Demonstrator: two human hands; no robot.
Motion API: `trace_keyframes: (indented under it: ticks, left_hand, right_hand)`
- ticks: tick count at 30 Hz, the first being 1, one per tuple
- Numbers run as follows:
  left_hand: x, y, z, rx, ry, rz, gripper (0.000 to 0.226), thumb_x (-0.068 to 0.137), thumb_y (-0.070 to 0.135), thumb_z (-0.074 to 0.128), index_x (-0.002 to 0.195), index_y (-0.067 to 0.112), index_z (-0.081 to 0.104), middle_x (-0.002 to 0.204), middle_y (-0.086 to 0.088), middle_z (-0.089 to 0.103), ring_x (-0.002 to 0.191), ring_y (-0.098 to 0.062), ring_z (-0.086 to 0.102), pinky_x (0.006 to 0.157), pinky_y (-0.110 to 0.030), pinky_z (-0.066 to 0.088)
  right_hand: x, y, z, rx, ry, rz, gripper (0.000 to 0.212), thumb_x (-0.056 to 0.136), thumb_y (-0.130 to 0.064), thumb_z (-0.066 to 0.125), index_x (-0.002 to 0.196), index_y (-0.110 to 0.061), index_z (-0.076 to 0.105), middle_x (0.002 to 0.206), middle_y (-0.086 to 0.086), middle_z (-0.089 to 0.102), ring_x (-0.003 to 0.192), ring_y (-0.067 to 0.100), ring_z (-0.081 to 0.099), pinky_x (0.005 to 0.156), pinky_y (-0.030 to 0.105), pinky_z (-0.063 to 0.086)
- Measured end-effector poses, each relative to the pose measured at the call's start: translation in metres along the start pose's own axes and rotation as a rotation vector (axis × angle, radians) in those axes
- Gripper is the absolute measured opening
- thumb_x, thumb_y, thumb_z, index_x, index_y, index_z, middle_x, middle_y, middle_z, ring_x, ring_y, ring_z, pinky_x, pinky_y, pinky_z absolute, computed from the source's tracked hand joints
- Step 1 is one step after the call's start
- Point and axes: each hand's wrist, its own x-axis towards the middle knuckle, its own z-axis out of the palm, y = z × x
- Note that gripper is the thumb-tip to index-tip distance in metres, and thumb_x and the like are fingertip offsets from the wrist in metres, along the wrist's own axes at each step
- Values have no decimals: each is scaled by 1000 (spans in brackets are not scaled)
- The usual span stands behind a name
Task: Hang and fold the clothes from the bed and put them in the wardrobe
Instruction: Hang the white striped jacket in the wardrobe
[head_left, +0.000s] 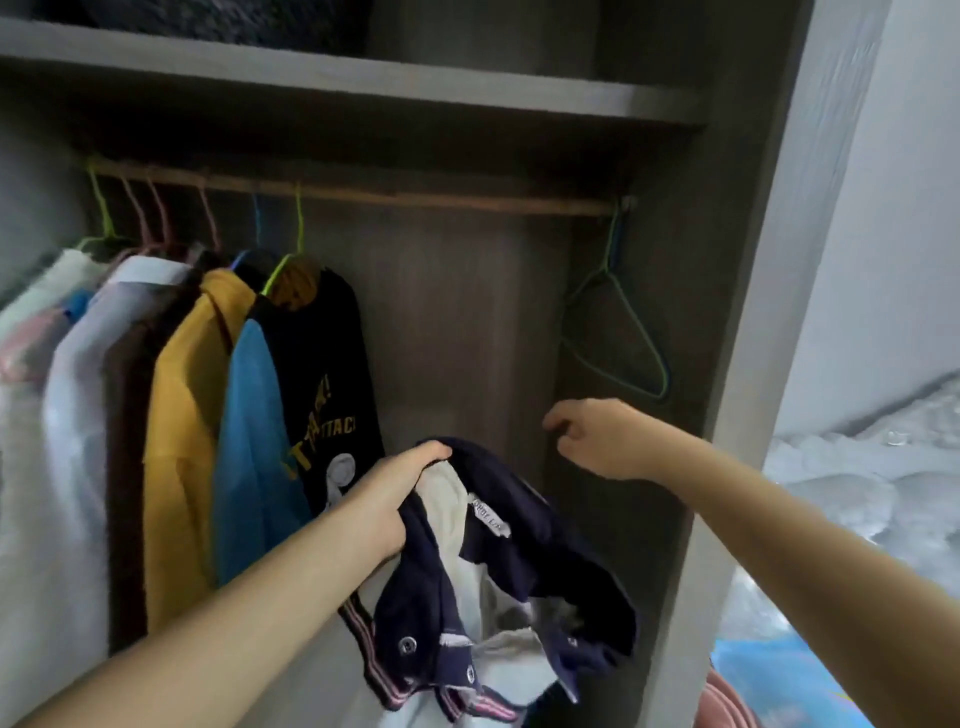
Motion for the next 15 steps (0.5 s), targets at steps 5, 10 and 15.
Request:
trace_keyframes:
  ticks: [5,10,15]
  left_hand:
    - [24,17,-4,3,-32,-13,36,72,20,76,102,2,65,101,-15,70,90,-29,67,87,-36,52]
    - [46,45,-35,40,-19,31,15,72,16,75,80,4,70,73,-15,72,60,-26,68,63,-31,54]
    - [59,48,-48,33,-63,11,14,75,13,71,64,5,70,69,-15,69,56,-25,66,62,-31,54]
  right_hand:
    - [84,-2,-72,-169,372,189,26,94,-20,50,118,-11,58,115,12,59,98,31,58,76,36,47]
    - [147,53,-93,-278,336,481,30,97,-9,46,124,1,54,125,20,53,116,35,53,92,40,45]
    - [174,78,-86,-16,356,527,31,99,-12,44,120,8,56,128,25,54,117,36,53,91,35,43]
